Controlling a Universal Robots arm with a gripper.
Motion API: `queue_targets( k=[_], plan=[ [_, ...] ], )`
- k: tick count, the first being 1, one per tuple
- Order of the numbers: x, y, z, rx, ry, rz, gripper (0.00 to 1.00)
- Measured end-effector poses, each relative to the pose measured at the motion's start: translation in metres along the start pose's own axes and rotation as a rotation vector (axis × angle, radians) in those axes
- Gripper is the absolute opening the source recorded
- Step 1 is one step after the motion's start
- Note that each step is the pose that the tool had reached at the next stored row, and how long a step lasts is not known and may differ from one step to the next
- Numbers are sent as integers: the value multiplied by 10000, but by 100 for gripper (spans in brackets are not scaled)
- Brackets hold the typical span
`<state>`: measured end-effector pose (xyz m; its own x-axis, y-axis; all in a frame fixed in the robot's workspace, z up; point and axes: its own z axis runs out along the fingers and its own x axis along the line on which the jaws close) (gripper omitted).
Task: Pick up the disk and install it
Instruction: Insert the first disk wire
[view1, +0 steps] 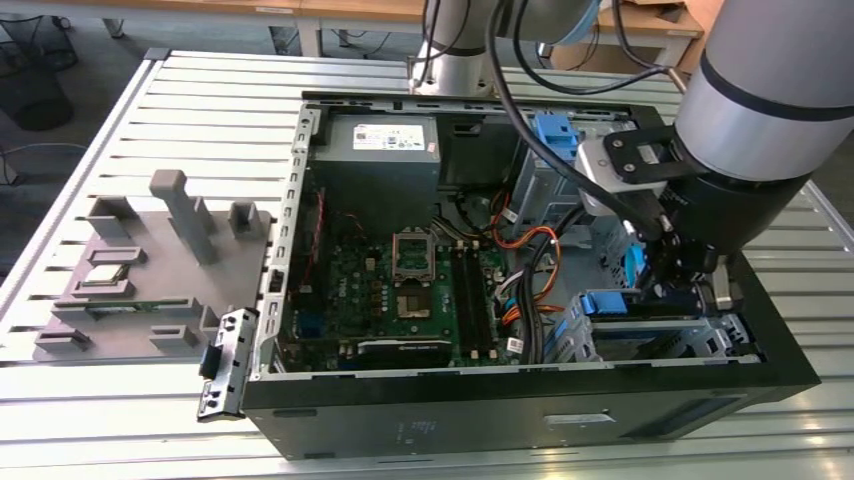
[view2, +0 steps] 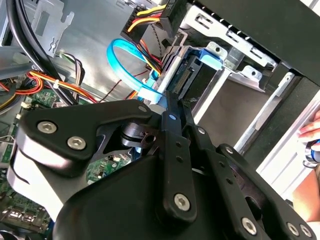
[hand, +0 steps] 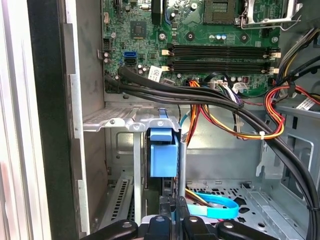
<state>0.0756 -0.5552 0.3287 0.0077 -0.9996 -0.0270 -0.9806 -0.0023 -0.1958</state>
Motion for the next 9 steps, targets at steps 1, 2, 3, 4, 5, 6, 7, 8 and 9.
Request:
queue_targets(
  k=[1, 2, 3, 4, 5, 6, 7, 8, 9],
  plan=[
    [1, 2, 7, 0, 1, 1, 16],
    [2, 3, 14, 0, 5, 2, 16],
    [3, 5, 20, 0, 8, 4, 16],
    [4, 6, 25, -1, 10, 5, 16],
    [4, 7, 30, 0, 11, 6, 16],
    [4, 8, 35, 0, 10, 7, 16],
    [4, 9, 37, -1, 8, 8, 16],
    [5, 9, 40, 0, 4, 9, 16],
    [4, 9, 40, 0, 3, 9, 16]
  ],
)
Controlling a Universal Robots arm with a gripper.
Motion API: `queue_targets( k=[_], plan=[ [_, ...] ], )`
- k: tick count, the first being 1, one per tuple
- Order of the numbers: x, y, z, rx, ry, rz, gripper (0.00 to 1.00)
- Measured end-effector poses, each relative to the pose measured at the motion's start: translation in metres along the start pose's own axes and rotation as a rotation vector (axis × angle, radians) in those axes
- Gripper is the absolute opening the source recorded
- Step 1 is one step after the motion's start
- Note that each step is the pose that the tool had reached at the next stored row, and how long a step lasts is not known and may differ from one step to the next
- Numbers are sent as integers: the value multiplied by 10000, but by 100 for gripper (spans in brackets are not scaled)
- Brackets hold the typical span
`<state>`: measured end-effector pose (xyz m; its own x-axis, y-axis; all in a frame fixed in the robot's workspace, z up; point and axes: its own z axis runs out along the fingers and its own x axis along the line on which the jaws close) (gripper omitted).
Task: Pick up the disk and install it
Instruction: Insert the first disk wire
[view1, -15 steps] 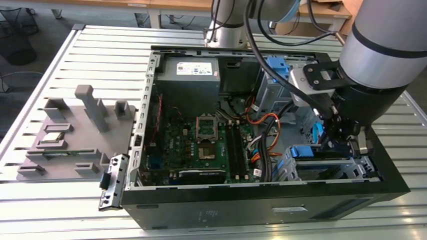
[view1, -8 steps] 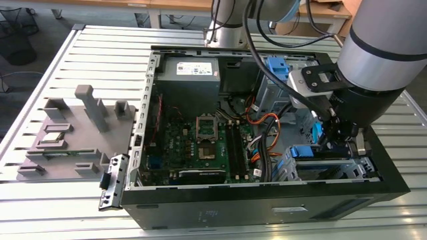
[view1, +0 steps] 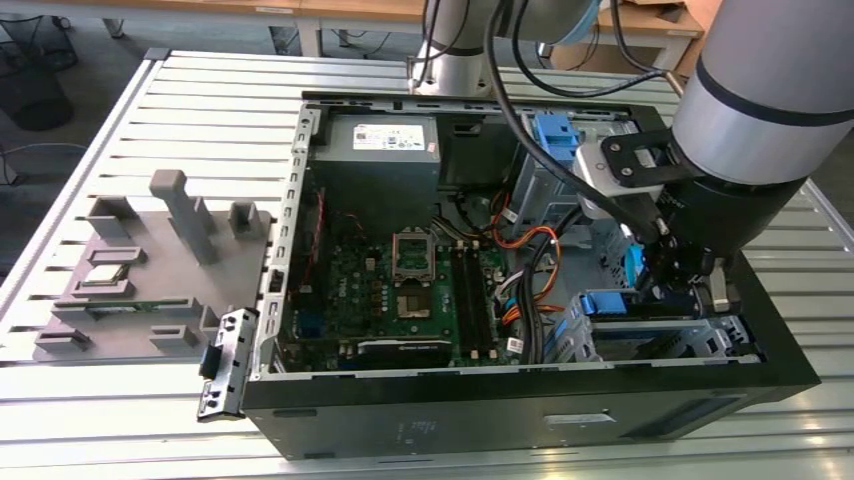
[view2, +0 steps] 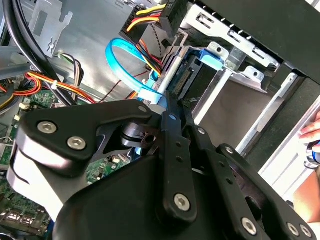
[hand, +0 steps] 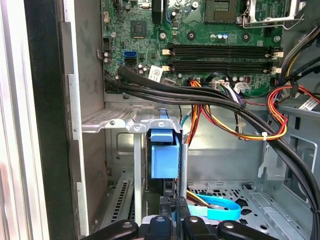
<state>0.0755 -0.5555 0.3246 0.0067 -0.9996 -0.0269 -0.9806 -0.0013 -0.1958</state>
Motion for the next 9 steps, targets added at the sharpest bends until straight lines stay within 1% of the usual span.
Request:
queue_targets(
  k=[6, 7, 8, 9],
  plan=[
    [0, 1, 8, 1, -12, 3, 17],
    [0, 2, 8, 2, -12, 2, 23],
    [0, 1, 7, 1, -9, 2, 23],
    [0, 1, 4, 0, -2, 1, 30]
  ],
)
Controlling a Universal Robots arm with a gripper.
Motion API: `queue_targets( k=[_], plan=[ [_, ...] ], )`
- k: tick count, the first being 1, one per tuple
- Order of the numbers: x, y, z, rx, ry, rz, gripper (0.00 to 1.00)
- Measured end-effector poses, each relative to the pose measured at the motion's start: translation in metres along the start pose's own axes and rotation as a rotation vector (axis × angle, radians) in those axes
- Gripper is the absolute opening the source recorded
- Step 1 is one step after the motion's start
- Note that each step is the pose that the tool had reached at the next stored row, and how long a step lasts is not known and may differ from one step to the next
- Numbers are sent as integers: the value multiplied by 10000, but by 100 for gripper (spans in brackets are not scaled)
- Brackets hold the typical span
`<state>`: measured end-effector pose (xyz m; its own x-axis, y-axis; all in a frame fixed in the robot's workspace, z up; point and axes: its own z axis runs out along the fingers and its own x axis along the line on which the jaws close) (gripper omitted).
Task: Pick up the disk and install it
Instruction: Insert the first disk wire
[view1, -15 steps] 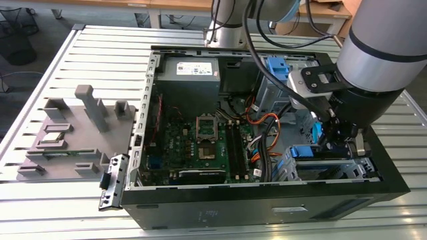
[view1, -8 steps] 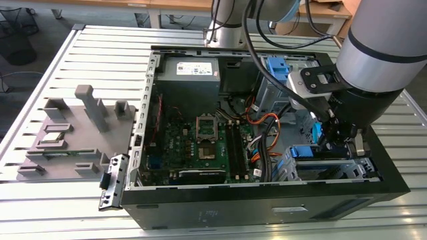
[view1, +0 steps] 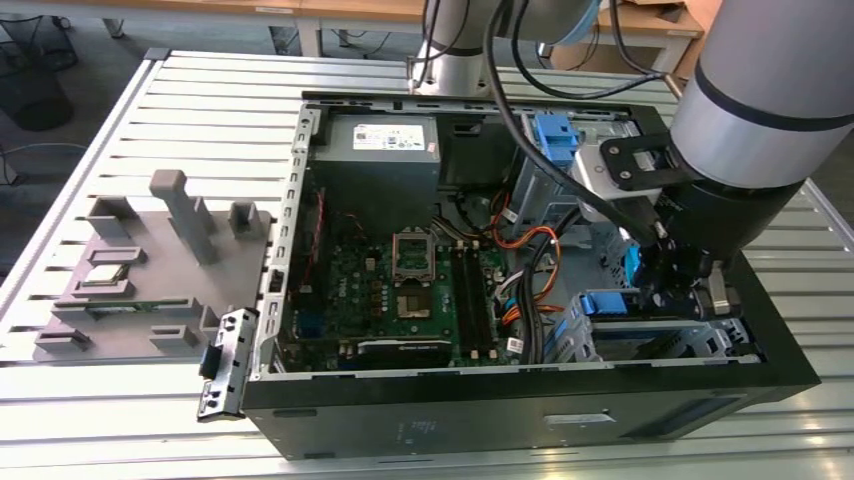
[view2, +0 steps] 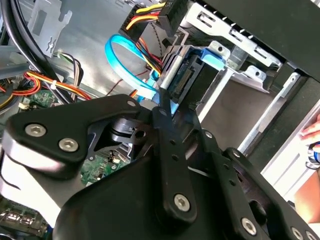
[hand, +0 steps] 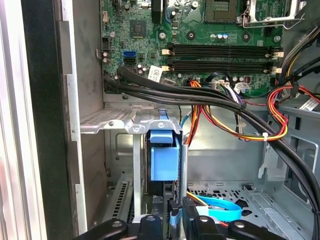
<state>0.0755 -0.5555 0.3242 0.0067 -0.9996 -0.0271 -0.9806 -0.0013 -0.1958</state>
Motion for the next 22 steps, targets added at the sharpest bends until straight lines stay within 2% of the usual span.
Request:
queue_targets(
  k=[3, 6, 8, 9, 18, 22],
  plan=[
    [-1, -3, -12, -1, 3, 0, 30],
    [-2, -15, -73, 0, 0, 2, 30],
    [-4, -27, -135, 0, 1, 4, 30],
    [-6, -41, -203, 0, 2, 6, 30],
    [-14, -99, -493, 1, 9, 35, 30],
    [-14, -100, -501, 2, 6, 41, 30]
  ],
)
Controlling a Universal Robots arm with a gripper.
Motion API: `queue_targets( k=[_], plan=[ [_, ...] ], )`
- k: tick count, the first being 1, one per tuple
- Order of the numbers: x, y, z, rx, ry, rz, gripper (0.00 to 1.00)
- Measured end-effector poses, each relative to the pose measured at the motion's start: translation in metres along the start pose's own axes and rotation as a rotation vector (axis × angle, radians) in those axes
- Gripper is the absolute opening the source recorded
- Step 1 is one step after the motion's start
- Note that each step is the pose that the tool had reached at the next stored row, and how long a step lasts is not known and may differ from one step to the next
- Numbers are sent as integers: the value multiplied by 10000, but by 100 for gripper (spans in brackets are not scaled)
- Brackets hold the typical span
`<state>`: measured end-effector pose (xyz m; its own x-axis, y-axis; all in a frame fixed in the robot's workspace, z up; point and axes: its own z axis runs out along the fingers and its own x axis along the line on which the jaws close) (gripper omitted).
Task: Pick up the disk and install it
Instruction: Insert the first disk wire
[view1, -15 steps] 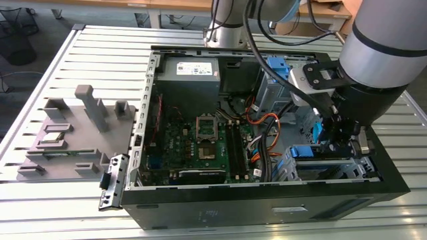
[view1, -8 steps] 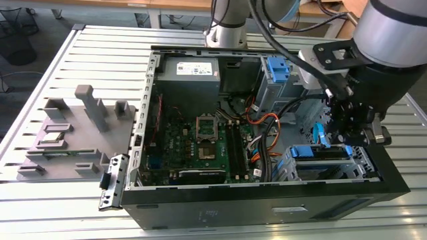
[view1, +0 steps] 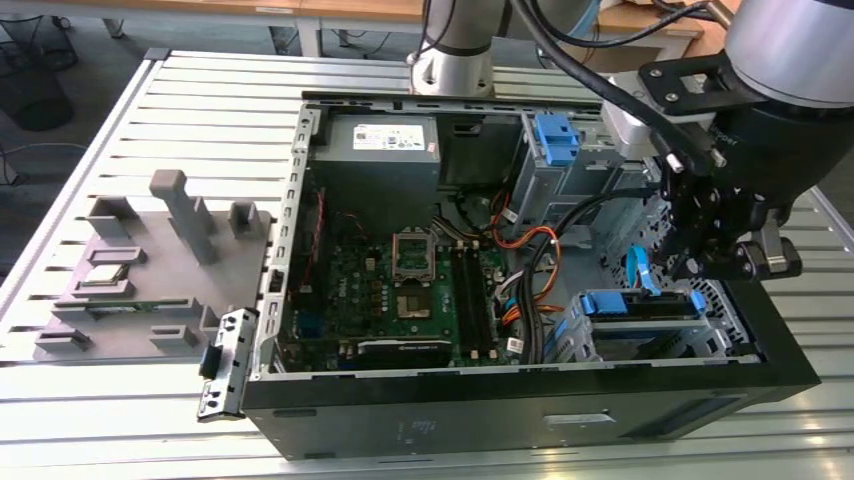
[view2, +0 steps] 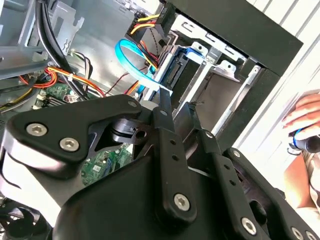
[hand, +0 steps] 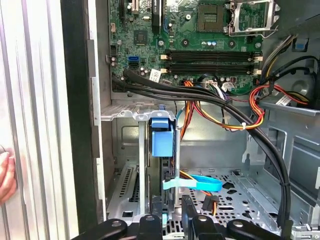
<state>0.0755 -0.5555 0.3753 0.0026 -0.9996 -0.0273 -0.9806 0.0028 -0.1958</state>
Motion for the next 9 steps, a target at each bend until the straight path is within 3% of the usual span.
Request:
queue_targets(
  k=[2, 3, 9],
  plan=[
    [0, -2, -1, -54, 2, 1, 30],
    [0, -5, -1, -198, 5, 5, 30],
    [0, -30, 13, -1268, 7, 34, 30]
  ],
)
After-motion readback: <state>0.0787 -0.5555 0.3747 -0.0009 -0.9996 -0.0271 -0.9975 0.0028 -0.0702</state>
